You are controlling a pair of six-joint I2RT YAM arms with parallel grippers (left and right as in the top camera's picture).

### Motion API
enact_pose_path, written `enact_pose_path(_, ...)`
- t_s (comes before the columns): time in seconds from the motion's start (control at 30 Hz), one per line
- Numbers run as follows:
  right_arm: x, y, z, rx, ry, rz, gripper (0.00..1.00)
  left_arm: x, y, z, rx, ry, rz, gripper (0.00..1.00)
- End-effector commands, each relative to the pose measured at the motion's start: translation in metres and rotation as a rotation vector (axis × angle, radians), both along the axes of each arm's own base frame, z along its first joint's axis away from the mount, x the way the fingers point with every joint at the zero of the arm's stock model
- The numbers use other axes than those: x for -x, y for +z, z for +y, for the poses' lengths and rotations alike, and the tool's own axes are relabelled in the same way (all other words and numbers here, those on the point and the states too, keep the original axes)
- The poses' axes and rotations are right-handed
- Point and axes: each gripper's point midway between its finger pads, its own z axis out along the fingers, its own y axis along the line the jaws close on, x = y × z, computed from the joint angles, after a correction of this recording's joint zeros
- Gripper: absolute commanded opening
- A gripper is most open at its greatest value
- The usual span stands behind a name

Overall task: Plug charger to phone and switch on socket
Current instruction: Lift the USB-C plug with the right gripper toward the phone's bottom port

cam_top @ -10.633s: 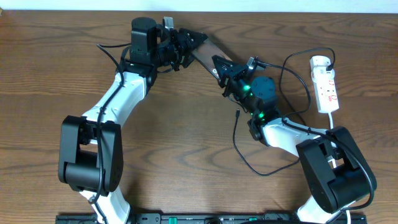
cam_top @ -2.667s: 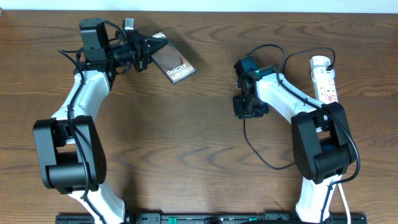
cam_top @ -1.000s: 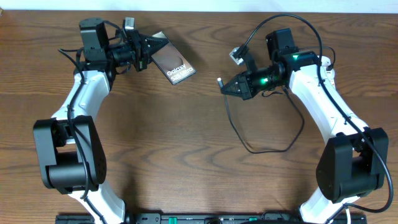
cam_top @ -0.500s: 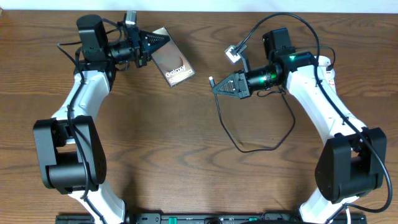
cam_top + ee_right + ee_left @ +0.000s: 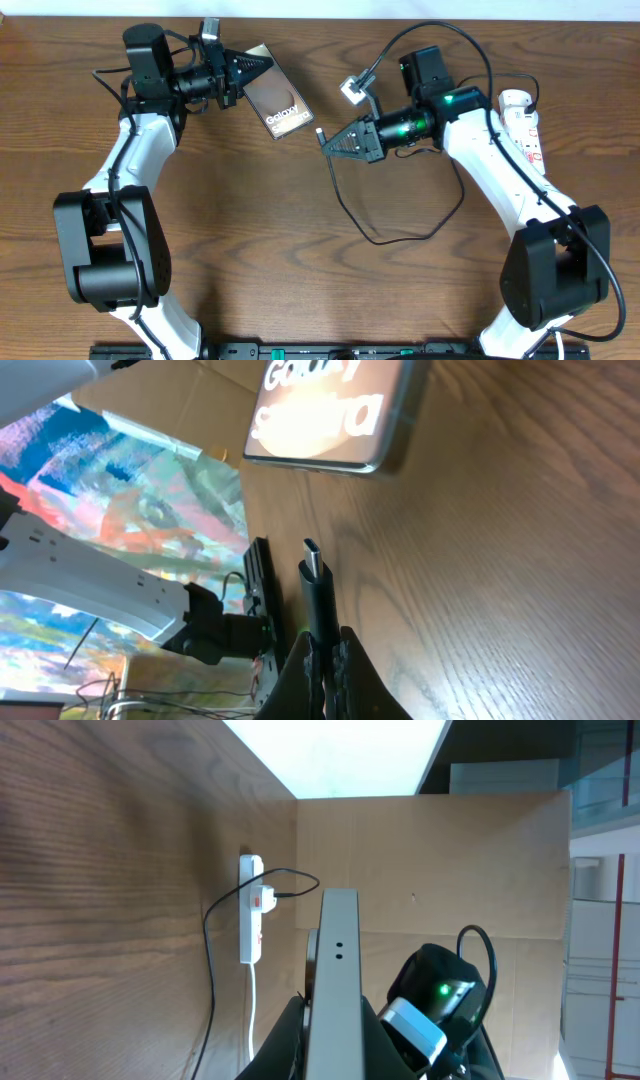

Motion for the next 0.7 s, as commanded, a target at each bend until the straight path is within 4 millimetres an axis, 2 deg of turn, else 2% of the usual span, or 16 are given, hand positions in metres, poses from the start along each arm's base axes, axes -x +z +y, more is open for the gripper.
enact_pose_path(0.0,0.006,0.002,0.011,-0.024,0.027,0.036,0.01,0.007,0.010,-0.003,0.024,-0.047,-0.005,0.07)
enact_pose_path(0.4,0.011,-0.002,0.023,-0.022,0.045,0.069,0.01,0.016,0.014,-0.006,0.034,-0.106,-0.046,0.07)
enact_pose_path(0.67,0.015,0.002,0.033,-0.148,0.122,0.109,0.01,0.016,0.014,-0.006,0.023,-0.112,-0.082,0.07)
